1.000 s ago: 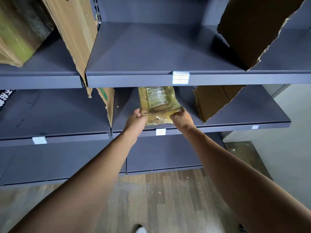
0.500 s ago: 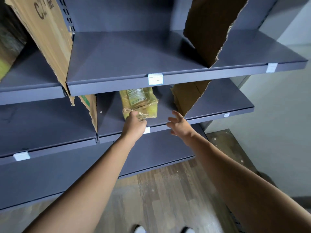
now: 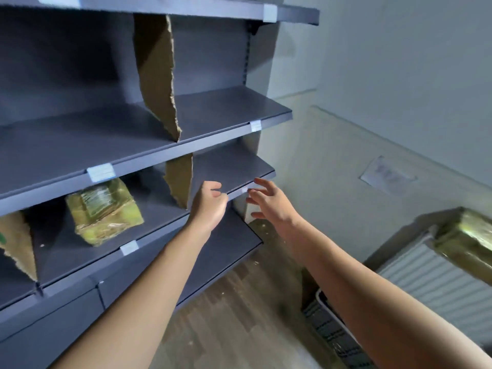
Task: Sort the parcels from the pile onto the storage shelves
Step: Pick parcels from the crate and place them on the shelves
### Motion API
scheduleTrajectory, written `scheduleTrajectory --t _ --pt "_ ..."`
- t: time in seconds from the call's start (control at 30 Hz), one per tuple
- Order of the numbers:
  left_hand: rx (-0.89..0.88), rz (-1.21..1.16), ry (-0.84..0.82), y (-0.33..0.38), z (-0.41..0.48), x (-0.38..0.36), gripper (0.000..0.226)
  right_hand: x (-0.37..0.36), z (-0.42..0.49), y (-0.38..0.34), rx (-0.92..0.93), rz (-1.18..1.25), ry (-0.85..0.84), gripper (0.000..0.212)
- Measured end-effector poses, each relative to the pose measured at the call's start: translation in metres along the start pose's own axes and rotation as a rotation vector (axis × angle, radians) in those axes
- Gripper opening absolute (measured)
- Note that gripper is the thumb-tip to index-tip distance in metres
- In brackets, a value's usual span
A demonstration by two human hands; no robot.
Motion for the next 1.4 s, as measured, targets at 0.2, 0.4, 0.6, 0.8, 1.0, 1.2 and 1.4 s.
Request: scheduleTrajectory --t 0.2,0.4,0.6,0.8,1.0,1.2,1.4 --pt "-0.057 -0.054 -0.112 0.055 -0.071 -0.138 0.035 0.157 -0.049 0.028 -0.025 0.067 0.163 0.04" --pt "-0.094 -0.027 -0.288 0.085 -0.151 -0.284 0.037 0.308 -0.106 0.074 -0.033 0.094 0.322 0.039" --pt "-0.071 0.037 -0.445 0.083 -0.193 -0.402 0.033 0.414 -0.136 0.143 -0.115 0.104 0.456 0.042" --pt "-0.076 0.104 -0.585 0.082 -0.182 -0.515 0.035 0.496 -0.131 0.207 -0.211 0.104 0.57 0.044" --pt "-0.036 0.147 -0.749 0.079 -0.156 -0.643 0.035 0.586 -0.102 0.266 -0.334 0.098 0.717 0.043" --pt "0.025 0.239 -0.885 0.037 -0.136 -0.738 0.035 0.635 -0.081 0.335 -0.495 0.141 0.802 0.042" --pt "0.193 0.385 -0.946 -0.052 -0.141 -0.796 0.036 0.642 -0.087 0.445 -0.677 0.207 0.795 0.04"
Point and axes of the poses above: each hand's wrist, its own z-axis towards the middle knuckle, its own x-axis out of the back of the hand, y = z × x, the point moved 9 cm from there along z, towards the middle knuckle, and after that the axes turned 1 degree about y, right-handed, at the moved point
